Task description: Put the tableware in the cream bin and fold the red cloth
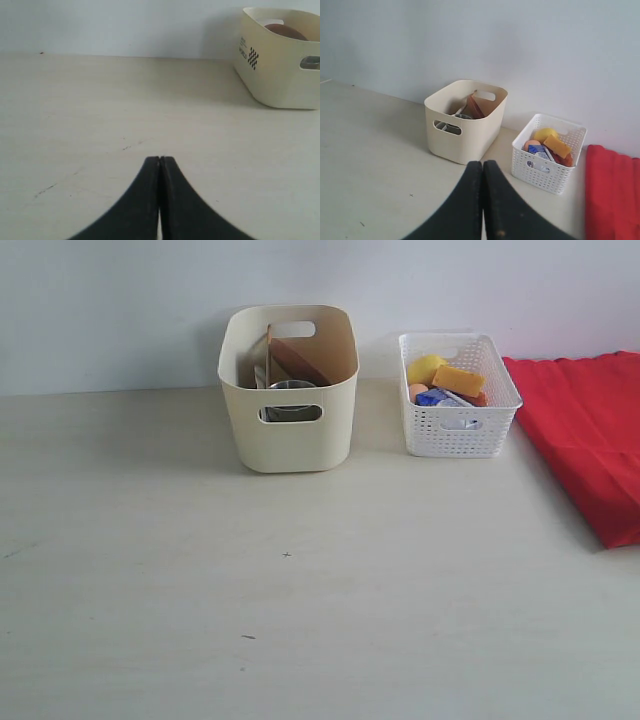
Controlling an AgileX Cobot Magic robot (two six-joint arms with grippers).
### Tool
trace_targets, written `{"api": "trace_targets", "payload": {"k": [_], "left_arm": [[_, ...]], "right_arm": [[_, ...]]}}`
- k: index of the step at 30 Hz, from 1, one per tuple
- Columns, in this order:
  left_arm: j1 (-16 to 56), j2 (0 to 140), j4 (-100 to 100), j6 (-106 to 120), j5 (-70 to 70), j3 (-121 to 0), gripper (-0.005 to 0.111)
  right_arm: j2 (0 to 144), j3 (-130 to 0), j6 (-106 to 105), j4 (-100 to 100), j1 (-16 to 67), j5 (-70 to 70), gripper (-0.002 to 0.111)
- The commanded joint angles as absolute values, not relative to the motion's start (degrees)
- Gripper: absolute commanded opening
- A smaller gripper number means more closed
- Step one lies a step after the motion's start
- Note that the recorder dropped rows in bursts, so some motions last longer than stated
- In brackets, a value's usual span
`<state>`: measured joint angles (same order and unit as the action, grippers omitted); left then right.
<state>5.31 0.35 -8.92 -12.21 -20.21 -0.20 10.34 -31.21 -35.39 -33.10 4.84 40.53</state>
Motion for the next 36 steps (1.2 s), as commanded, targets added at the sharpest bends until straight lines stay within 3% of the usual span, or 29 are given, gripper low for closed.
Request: {"api": "trace_targets", "payload": {"k": [1, 36], "left_arm": [[5.12, 0.0, -8.98, -10.93, -20.6, 0.0, 0.0], [5.12, 0.0, -9.09, -10.93, -20.6, 0.0, 0.0]], "right_arm": [[10.04, -31.08, -35.66, -33.13, 4.97, 40.56, 0.0], [10.04, -30.75, -36.03, -32.53, 4.97, 39.64, 0.0]]}}
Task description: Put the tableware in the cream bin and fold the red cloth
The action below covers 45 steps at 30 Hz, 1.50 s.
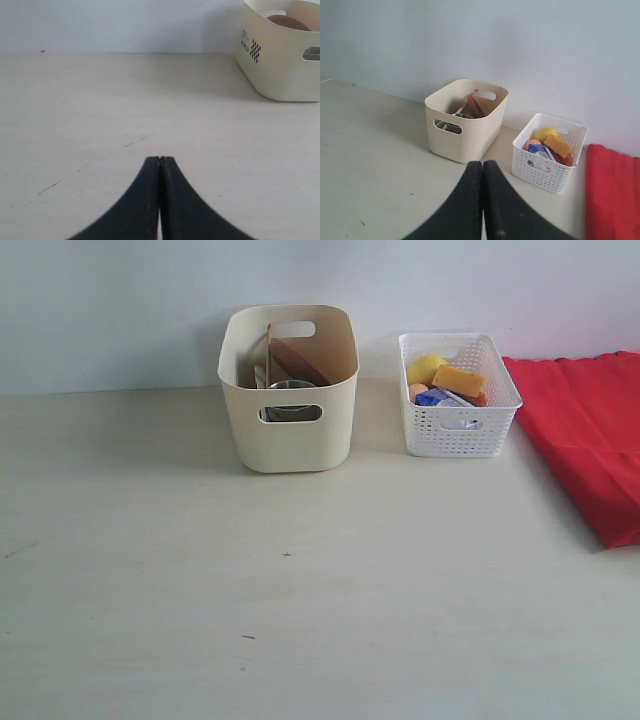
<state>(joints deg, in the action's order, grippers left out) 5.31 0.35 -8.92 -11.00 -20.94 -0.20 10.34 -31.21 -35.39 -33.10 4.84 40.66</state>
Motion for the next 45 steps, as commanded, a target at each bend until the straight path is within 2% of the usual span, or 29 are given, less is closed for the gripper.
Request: {"api": "trace_targets", "payload": {"k": [1, 8, 21, 33, 45], "left_arm": [[5.12, 0.0, -9.09, -10.93, -20.6, 0.0, 0.0], [5.12, 0.0, -9.3, -10.93, -20.6, 0.0, 0.0], [5.12, 0.0, -9.3, -10.93, -20.6, 0.0, 0.0], [5.12, 0.0, -9.3, -10.93, -20.6, 0.0, 0.0], [5.12, 0.0, -9.5, -10.93, -20.7, 0.0, 0.0]], "right_arm": [[10.04, -30.08, -36.03, -32.69, 4.97, 38.39, 0.0], [10.04, -20.48, -35.9, -32.69, 4.97, 25.67, 0.0], [10.04, -7.51, -35.9, -32.69, 4.97, 13.38, 0.0], [5.98, 0.0, -35.9, -32.69, 4.87, 8.83, 0.0], [0.0, 0.0, -36.08, -32.1, 4.87, 14.21, 0.0]]}}
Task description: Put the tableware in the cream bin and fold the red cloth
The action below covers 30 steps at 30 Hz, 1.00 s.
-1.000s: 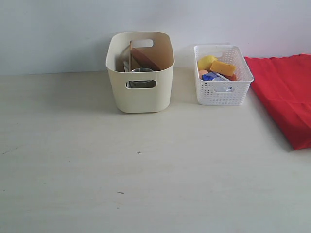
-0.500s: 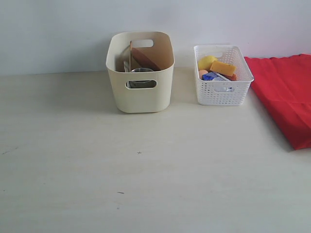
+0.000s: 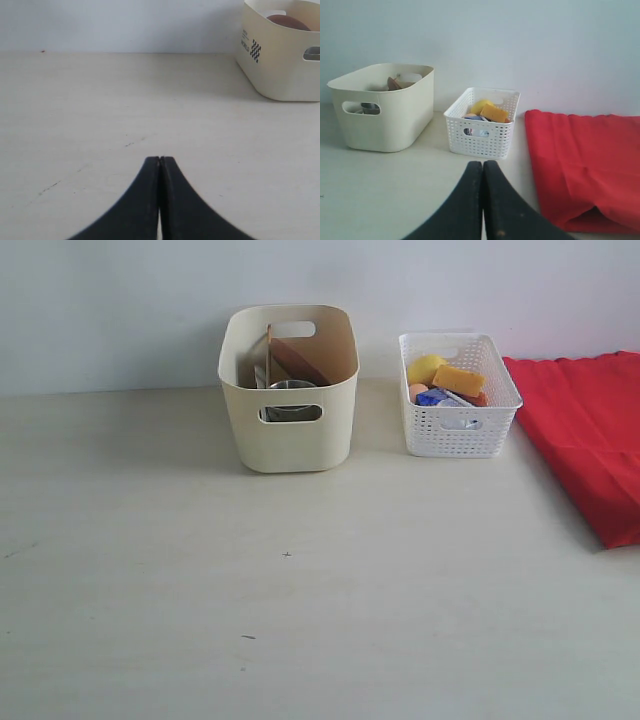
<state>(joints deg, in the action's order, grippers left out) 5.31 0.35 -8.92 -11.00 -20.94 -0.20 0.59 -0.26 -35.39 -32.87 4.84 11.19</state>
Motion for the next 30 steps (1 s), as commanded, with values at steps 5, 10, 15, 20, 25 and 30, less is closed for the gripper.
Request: {"api": "trace_targets", "payload": {"k": [5, 10, 15, 20, 25, 30], "left_arm": [[5.12, 0.0, -9.5, -10.93, -20.7, 0.0, 0.0], [5.12, 0.0, -9.5, -10.93, -20.7, 0.0, 0.0], [5.12, 0.0, -9.5, -10.93, -20.7, 0.0, 0.0], [5.12, 0.0, -9.5, -10.93, -20.7, 0.0, 0.0], [5.12, 0.0, -9.5, -10.93, -20.7, 0.0, 0.0], [5.12, 0.0, -9.5, -10.93, -20.7, 0.0, 0.0]], "right_arm": [[0.0, 0.0, -36.08, -31.24, 4.87, 18.69, 0.0], [0.0, 0.0, -35.91, -31.24, 4.87, 19.06, 0.0], [0.0, 0.0, -35.78, -31.36, 4.87, 19.08, 0.0], [0.0, 0.0, -35.78, -31.36, 4.87, 19.08, 0.0], [0.0, 0.0, -35.78, -31.36, 4.87, 19.08, 0.0], [0.0, 0.0, -35.78, -31.36, 4.87, 19.08, 0.0]]}}
